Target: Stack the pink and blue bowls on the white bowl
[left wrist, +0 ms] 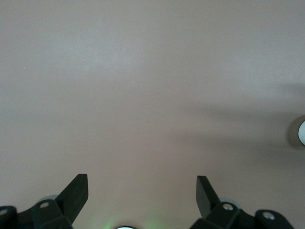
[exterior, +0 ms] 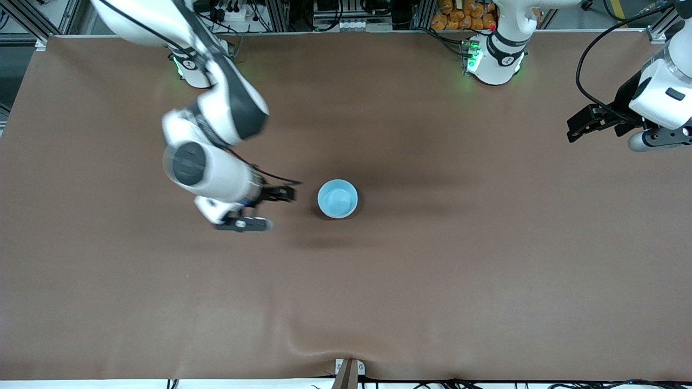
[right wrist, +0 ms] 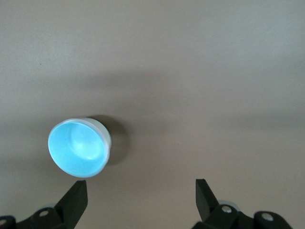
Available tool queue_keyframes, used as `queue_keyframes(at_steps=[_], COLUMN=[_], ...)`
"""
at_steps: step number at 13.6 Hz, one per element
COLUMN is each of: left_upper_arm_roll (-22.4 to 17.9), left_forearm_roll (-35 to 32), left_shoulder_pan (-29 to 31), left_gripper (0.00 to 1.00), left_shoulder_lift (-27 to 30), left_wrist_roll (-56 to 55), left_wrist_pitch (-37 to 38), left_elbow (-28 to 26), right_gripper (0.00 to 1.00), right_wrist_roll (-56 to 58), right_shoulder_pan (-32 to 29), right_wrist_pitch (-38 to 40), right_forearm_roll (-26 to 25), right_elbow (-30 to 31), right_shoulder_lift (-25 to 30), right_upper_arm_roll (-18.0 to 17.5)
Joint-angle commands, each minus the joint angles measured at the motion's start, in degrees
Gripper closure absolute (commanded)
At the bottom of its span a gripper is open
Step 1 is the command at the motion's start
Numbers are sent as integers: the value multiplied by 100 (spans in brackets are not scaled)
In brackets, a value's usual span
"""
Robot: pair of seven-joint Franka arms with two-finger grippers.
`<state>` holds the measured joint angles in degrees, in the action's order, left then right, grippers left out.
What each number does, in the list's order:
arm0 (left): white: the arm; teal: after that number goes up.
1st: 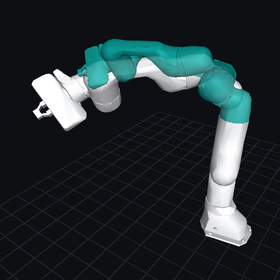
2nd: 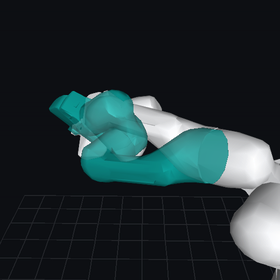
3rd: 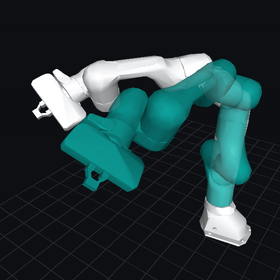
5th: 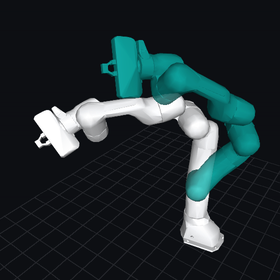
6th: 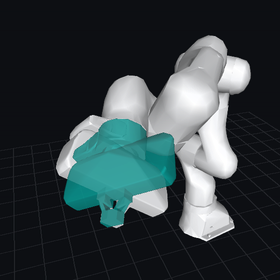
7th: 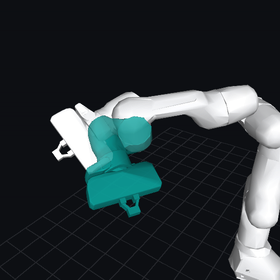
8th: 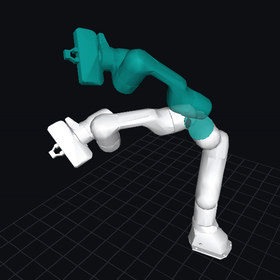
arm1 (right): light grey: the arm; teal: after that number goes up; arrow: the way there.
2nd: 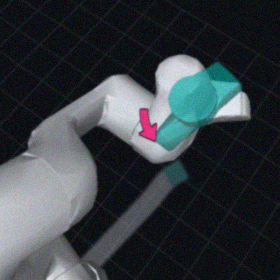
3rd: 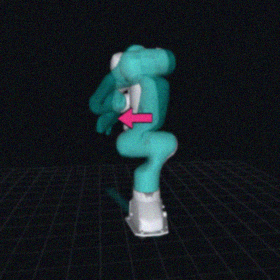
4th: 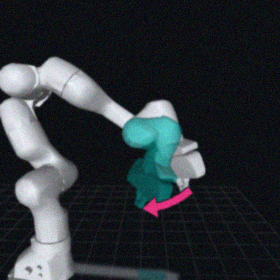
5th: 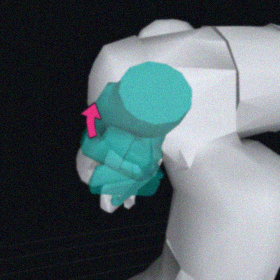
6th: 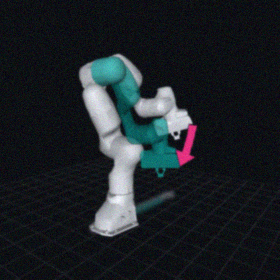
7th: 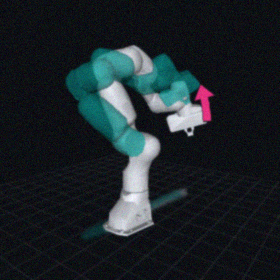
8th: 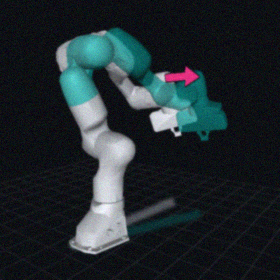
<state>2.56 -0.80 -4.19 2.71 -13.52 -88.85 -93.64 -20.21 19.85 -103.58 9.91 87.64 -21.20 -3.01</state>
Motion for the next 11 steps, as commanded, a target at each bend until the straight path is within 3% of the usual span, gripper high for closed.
queue_keyframes(at_steps=[1,3,5,11], left_upper_arm_roll=[-18,-18,-27,-18], left_forearm_roll=[-113,-105,-87,-52], left_shoulder_pan=[-30,-30,-12,-21], left_gripper=[0,0,0,0], left_shoulder_lift=[45,45,54,98], left_wrist_roll=[87,87,96,104], left_wrist_pitch=[-62,-71,-71,43], left_elbow=[-6,29,56,241], right_gripper=[0,0,0,0], right_wrist_roll=[1050,2025,2232,1723], right_shoulder_pan=[-882,-1333,-1282,-1483], right_wrist_pitch=[661,1066,1366,2428], right_forearm_roll=[-312,-515,-726,-753], right_elbow=[454,508,491,-96], right_shoulder_lift=[1061,1608,1977,2085], right_upper_arm_roll=[-85,63,554,907])
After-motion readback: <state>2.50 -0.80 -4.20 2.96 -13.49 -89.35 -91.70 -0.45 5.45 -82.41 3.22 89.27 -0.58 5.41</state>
